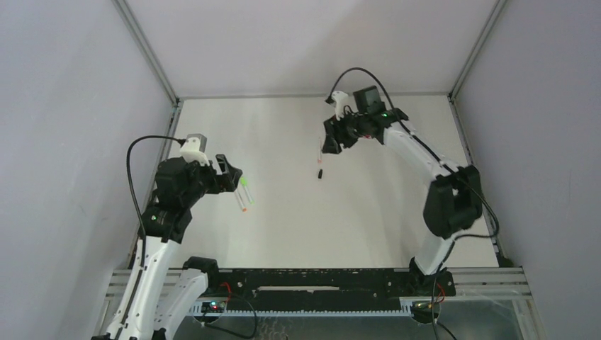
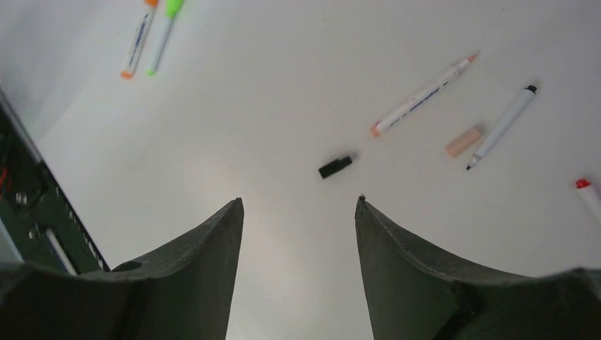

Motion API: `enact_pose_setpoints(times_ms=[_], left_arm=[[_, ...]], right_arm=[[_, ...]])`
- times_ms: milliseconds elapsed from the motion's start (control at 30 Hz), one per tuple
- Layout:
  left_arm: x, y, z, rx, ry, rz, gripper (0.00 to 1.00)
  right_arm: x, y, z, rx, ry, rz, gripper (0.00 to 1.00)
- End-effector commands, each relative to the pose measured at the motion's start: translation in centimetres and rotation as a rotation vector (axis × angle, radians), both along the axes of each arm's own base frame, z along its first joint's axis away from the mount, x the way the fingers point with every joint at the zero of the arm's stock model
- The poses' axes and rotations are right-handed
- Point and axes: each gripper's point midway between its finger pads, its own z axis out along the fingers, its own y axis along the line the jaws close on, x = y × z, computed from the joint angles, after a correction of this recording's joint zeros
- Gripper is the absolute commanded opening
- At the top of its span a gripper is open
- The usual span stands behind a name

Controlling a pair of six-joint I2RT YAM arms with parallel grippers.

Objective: Insert the pens into the pen caps
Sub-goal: Pick up the pen from the center of the board.

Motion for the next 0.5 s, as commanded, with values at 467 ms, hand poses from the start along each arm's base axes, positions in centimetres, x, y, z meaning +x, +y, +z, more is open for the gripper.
enact_pose_setpoints(times_ms=[467], left_arm=[[0.4,2.4,-1.7,0.029,0.020,0.040,0.89]], right_arm=[[8.3,4.7,-9.8,-0.225,0.243,-0.390,0.34]])
